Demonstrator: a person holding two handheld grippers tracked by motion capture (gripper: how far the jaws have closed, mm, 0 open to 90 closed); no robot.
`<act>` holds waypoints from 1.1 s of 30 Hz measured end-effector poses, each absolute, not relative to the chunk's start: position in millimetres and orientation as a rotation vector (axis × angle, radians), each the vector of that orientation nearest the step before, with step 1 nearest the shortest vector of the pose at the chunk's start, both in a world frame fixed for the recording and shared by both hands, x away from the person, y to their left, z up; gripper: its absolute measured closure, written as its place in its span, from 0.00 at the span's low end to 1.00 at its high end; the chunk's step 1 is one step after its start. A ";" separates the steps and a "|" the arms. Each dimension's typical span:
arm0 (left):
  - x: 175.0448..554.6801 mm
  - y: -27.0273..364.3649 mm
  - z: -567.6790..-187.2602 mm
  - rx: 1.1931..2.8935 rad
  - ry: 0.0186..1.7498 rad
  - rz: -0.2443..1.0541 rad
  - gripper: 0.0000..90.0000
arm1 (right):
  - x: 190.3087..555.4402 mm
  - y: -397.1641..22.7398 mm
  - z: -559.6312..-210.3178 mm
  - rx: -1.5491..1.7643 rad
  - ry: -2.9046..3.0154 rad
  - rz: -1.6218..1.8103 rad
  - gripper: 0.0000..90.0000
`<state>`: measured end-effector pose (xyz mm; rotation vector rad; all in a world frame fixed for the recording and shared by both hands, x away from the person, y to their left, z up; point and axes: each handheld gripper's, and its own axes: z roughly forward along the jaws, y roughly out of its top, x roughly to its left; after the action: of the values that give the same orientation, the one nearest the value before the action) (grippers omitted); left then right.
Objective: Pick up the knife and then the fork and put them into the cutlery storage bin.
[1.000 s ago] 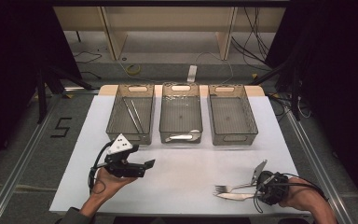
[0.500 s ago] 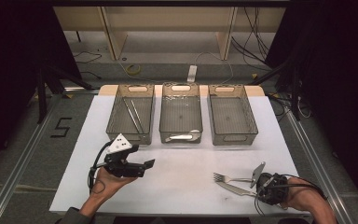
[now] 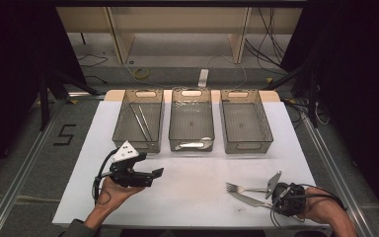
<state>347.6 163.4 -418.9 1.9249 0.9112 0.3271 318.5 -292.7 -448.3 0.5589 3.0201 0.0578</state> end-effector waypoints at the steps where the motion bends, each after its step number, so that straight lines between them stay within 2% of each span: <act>1: 347.6 163.5 -418.9 1.922 0.912 0.324 0.18 | 318.6 -292.6 -447.8 0.558 3.022 0.052 0.89; 18: 348.1 166.3 -418.0 1.895 0.919 0.321 0.18 | 317.8 -291.1 -424.6 0.527 2.932 0.358 0.90; 27: 348.9 168.4 -417.6 1.888 0.926 0.324 0.18 | 341.4 -290.1 -411.0 0.840 2.733 0.612 0.90; 33: 349.1 170.0 -417.0 1.878 0.931 0.327 0.18 | 365.3 -288.1 -405.9 1.005 2.643 0.653 0.90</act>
<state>349.1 170.0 -417.0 1.8784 0.9315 0.3269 365.3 -288.1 -405.9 1.0053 2.6435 0.6525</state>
